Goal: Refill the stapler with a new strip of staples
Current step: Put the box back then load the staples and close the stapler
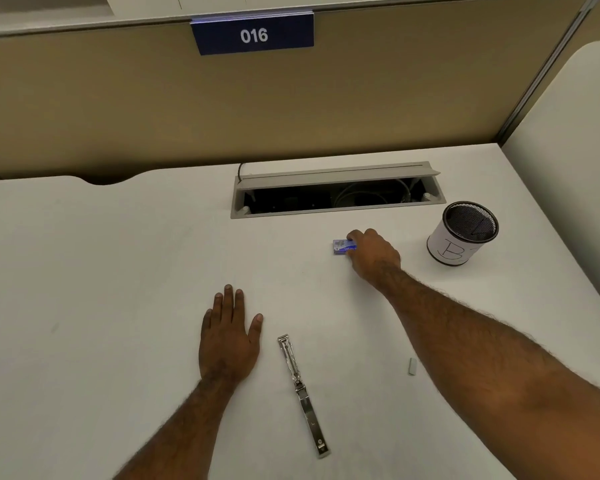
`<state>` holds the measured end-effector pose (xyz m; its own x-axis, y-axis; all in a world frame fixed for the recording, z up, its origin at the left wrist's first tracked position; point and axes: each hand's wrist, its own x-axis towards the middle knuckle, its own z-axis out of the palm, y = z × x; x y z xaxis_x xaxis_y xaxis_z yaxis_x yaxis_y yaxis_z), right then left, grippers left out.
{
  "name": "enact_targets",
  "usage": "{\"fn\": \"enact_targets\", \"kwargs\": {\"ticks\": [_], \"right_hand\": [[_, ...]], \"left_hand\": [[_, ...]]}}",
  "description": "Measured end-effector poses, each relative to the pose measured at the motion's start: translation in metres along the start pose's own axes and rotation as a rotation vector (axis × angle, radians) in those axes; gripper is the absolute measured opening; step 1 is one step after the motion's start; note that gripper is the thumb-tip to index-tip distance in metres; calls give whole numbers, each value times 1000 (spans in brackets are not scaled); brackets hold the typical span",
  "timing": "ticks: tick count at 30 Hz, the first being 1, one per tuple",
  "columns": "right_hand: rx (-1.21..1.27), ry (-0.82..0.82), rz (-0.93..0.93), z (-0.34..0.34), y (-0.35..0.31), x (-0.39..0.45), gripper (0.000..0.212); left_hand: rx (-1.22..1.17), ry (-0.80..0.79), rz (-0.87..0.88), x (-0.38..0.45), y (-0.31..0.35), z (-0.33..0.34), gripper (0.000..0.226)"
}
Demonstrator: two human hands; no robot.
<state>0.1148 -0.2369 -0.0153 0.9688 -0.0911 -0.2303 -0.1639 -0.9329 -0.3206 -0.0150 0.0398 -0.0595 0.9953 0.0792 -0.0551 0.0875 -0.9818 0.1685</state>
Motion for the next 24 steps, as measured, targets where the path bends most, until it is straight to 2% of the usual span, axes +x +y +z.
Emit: {"fn": "enact_targets", "kwargs": {"ticks": [4, 7, 11, 14, 16, 18, 20, 22, 24], "right_hand": [[35, 62, 6, 1, -3, -13, 48], [166, 130, -38, 9, -15, -44, 37], [351, 25, -212, 31, -32, -115, 24], [351, -79, -307, 50, -40, -171, 43], [257, -136, -347, 62, -40, -196, 53], [172, -183, -381, 71, -39, -208, 46], [175, -201, -371, 76, -37, -210, 27], [188, -189, -365, 75, -34, -210, 19], [191, -158, -395, 70, -31, -211, 16]], "left_hand": [[-11, 1, 1, 1, -3, 3, 75], [-42, -15, 4, 2, -5, 5, 71], [-245, -24, 4, 2, -5, 1, 62], [-494, 30, -87, -9, 6, -8, 49], [-618, 92, -156, -25, 16, -13, 42], [-642, 139, -187, -41, 26, -16, 37], [-676, 153, -221, -56, 33, -16, 33], [-715, 104, -242, -69, 42, -18, 32], [-737, -13, -250, -79, 49, -17, 34]]}}
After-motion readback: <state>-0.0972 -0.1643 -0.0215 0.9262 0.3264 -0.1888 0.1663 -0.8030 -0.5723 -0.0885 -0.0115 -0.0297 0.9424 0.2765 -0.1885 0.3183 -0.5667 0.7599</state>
